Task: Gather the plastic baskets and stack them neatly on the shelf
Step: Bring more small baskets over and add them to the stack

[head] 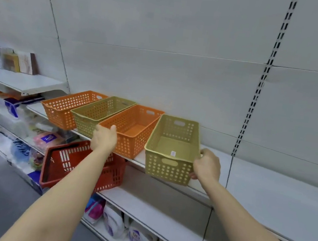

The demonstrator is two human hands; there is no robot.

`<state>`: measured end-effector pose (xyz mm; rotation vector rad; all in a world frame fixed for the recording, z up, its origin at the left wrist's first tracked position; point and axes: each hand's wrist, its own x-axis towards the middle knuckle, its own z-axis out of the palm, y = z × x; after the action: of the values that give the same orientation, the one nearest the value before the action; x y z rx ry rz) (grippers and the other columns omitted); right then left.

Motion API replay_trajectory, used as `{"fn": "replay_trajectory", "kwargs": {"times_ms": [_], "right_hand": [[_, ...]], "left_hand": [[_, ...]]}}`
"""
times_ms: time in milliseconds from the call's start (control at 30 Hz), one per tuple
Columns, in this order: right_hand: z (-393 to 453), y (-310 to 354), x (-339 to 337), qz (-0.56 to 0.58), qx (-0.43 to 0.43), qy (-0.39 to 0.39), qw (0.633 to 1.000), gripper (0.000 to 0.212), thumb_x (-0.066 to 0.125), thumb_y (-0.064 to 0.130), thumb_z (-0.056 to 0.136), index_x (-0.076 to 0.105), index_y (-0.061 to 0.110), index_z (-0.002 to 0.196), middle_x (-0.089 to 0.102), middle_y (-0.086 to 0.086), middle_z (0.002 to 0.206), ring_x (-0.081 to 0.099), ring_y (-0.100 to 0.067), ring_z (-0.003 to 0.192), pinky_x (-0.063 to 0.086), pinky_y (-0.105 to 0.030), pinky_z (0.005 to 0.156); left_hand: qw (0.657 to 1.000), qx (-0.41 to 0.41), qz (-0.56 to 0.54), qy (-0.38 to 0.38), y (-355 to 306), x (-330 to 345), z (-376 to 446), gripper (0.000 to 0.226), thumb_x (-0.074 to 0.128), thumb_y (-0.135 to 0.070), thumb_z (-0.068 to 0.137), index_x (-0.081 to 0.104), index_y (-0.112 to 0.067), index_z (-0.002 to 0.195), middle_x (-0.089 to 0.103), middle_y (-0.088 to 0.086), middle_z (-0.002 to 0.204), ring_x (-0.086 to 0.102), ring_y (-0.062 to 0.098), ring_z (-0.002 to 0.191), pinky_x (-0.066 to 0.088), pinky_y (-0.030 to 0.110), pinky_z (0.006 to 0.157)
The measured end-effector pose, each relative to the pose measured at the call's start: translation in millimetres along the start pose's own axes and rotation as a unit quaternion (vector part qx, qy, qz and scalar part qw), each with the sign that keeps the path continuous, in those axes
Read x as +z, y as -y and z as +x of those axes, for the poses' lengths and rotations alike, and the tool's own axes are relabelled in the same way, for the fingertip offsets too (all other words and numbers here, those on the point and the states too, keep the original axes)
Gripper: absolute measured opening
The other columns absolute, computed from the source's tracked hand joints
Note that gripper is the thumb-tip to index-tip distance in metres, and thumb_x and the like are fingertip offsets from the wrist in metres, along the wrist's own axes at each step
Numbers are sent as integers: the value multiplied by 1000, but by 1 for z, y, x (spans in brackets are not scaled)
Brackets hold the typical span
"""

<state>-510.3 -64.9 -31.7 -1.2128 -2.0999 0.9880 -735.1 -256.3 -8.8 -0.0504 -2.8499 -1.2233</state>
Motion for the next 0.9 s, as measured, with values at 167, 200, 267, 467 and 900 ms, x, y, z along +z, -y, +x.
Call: {"fn": "replay_trajectory", "kwargs": {"times_ms": [167,200,267,467,900], "right_hand": [[-13,-41,-13,7,-19,-79,997,25,43,25,91,59,31,109,71,1,75,66,-27,59,58,-43,59],[-19,-44,-15,19,-21,-92,995,28,43,23,93,58,31,115,71,1,75,66,-27,59,58,-43,60],[-31,-51,-22,38,-23,-121,992,33,43,21,94,56,29,123,72,1,79,67,-26,60,57,-43,64],[-61,-75,-70,61,-32,-216,974,33,43,24,93,62,30,120,73,2,75,67,-24,62,55,-43,67],[-149,-191,-291,39,-9,-425,904,27,52,26,91,69,23,111,74,-7,76,68,-34,68,54,-47,68]], "left_hand": [[987,-105,-115,46,1,33,44,98,58,-46,95,-1,0,158,12,23,165,25,42,148,28,52,118],[983,-116,-132,54,1,37,49,95,58,-41,96,-1,0,157,19,24,162,31,42,144,33,51,115],[978,-131,-140,83,-1,42,62,84,52,-24,99,-3,6,155,32,28,155,46,43,133,47,46,99],[987,-69,-85,122,-11,49,47,65,49,-7,96,18,12,150,44,26,147,49,38,131,44,42,107],[915,163,-252,271,-142,87,-158,39,54,-28,80,51,-34,118,67,13,112,70,44,85,56,61,46]]}}
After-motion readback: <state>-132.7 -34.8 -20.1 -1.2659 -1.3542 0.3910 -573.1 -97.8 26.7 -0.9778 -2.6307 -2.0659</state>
